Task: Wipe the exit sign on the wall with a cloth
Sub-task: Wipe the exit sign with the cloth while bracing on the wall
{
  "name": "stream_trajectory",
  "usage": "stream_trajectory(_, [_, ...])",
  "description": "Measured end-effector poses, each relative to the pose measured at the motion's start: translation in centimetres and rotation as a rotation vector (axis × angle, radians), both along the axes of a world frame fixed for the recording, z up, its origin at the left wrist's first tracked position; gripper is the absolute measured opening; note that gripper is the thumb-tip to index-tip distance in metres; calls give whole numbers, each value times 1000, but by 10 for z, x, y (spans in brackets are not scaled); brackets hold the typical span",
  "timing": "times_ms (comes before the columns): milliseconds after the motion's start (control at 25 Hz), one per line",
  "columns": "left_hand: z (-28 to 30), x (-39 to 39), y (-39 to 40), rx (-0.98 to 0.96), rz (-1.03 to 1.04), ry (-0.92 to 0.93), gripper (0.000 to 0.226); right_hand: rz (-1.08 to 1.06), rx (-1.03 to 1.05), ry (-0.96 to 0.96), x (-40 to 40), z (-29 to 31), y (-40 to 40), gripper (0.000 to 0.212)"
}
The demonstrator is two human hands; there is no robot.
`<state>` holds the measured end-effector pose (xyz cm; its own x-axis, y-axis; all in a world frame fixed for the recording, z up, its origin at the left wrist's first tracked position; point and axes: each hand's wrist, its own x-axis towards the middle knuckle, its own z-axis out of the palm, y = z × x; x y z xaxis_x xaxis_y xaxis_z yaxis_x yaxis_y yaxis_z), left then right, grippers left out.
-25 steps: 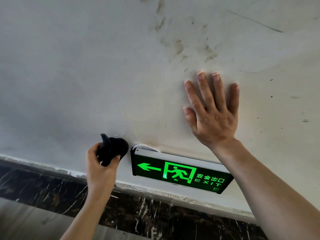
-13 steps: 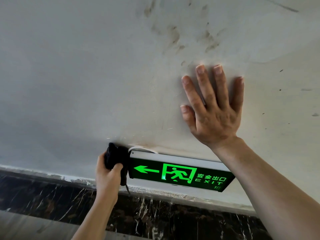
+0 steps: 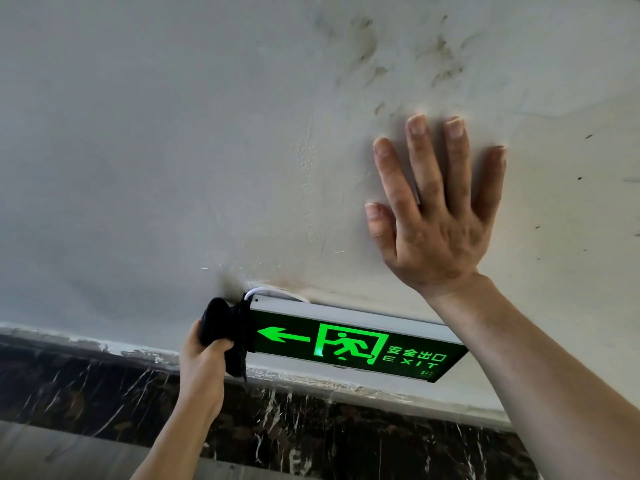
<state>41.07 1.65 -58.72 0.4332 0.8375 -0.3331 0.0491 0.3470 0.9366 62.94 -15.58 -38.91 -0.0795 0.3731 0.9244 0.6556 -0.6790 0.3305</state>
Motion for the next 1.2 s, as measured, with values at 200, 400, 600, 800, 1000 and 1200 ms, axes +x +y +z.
stream_trajectory(200, [-24, 0, -2, -70, -4, 102, 53, -11, -1, -3, 0, 2, 0, 61])
stream_trajectory(400, [-40, 2, -1, -117, -1, 188, 55, -29, -2, -7, -1, 2, 0, 60])
stream_trajectory(600, [-46, 1, -5, -246, -49, 269, 52, -46, -10, -15, -2, 1, 1, 62])
stream_trajectory(800, [-30, -8, -23, -481, -166, 313, 40, -56, -40, 12, -2, 2, 1, 59])
stream_trajectory(1000, [7, -30, -64, -561, -243, 180, 26, -31, -73, 43, -6, 6, -3, 64])
stream_trajectory(1200, [39, -48, -98, -575, -208, 69, 18, 13, -176, 213, -24, 16, -15, 61])
